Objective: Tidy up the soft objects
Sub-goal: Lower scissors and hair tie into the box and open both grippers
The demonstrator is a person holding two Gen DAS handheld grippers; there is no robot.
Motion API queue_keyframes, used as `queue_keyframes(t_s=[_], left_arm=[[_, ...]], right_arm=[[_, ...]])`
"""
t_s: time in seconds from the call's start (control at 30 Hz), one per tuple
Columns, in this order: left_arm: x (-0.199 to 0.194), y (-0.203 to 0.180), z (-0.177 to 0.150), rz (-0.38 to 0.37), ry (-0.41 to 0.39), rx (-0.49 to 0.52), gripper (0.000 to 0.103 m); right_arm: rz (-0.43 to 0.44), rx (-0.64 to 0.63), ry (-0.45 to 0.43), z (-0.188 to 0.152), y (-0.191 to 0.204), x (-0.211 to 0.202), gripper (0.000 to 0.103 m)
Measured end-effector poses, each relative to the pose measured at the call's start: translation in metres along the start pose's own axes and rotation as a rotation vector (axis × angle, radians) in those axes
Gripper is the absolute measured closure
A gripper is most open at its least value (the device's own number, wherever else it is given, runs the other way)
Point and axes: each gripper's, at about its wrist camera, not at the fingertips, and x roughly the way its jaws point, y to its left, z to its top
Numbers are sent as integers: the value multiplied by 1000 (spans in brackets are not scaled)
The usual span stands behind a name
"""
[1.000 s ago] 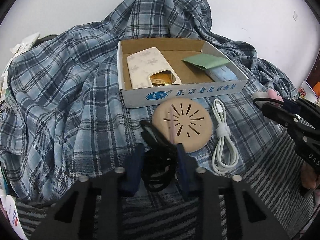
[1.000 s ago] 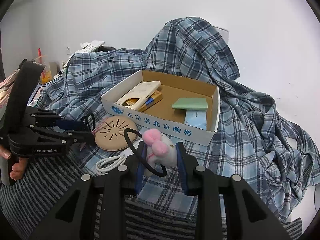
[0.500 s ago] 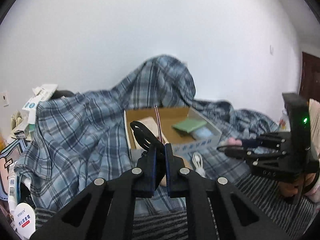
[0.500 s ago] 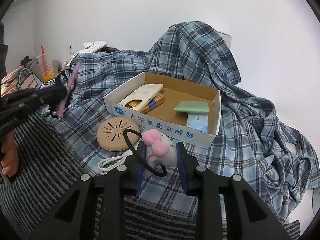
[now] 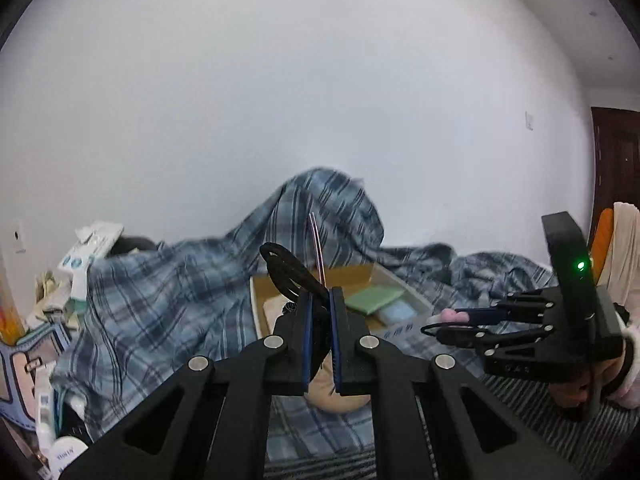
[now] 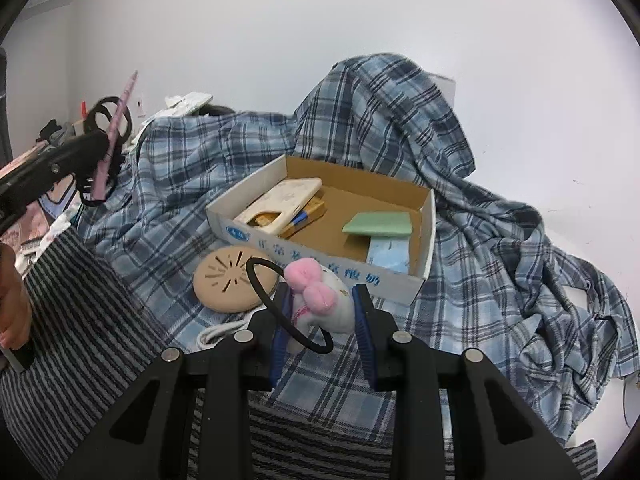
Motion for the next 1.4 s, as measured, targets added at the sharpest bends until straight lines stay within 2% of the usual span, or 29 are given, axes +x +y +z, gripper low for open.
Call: queue_keyframes(t_s=[0.17,0.33,0.47,0.63,0.8,0.97,1.1,1.4], left_arm=[[-7,-10,30,-11,-55,37,95],[3,-13,61,-19,-92,1,95],[27,-18,76,30,-123,36,95],[69,-10,88,70,-101,22,95],[116,4,81,49,0,-27,95],[147,6,53,27,108,-28,95],[167,11,31,9,192,-44,95],[201,16,5,-10,333,-62,95]], right_arm=[[-23,19,-52,18,-2,-17,74],[-67,4,-142,53,-4,-32,74],[-104,58,-217,88,-11,-38,74],[-149,141,-271,122,-29,-28,74],[-198,183,-282,137,-42,-2,74],[-221,160,-258,128,-42,24,74],[-174,182,-180,112,-49,49,74],[-176,181,-40,82,-61,100,74]])
